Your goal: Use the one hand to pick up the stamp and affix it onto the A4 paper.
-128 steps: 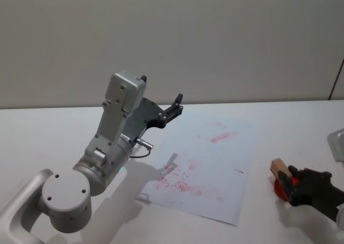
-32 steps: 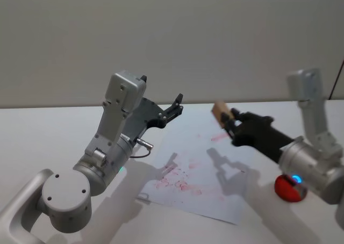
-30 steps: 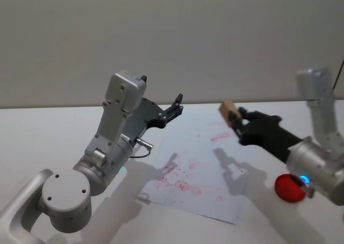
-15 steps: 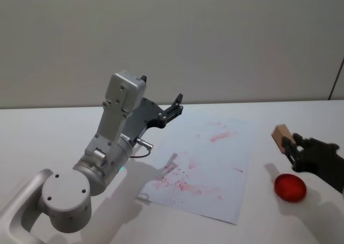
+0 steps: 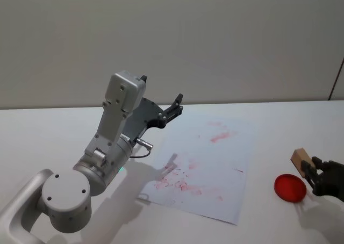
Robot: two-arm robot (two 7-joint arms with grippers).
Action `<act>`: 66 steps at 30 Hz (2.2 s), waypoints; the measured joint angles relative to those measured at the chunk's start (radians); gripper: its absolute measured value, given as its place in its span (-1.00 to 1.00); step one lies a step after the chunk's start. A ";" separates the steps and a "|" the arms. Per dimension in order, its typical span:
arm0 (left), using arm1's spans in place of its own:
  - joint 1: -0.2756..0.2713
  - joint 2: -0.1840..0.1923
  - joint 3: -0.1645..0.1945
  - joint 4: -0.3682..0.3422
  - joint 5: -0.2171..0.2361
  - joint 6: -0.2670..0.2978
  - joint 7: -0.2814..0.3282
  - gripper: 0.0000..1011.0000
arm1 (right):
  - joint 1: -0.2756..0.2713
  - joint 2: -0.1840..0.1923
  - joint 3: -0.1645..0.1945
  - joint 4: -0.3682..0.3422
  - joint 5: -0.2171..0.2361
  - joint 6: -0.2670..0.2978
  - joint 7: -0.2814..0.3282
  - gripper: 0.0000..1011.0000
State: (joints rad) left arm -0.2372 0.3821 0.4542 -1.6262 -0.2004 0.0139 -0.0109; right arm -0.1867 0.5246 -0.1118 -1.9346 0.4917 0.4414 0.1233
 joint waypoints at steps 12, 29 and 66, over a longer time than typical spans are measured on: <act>0.000 0.000 0.000 0.000 0.000 0.000 0.000 0.98 | 0.014 0.003 -0.017 0.034 -0.045 0.030 0.041 -0.56; 0.000 0.000 0.000 0.000 0.000 0.000 0.000 0.98 | 0.074 -0.036 -0.060 0.099 -0.120 0.065 0.094 -0.35; 0.000 0.000 0.000 0.000 0.000 0.000 0.000 0.98 | 0.102 -0.062 -0.077 0.125 -0.150 0.026 0.095 0.98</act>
State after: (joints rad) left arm -0.2372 0.3821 0.4542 -1.6262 -0.2004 0.0138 -0.0109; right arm -0.0849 0.4623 -0.1889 -1.8093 0.3416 0.4672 0.2180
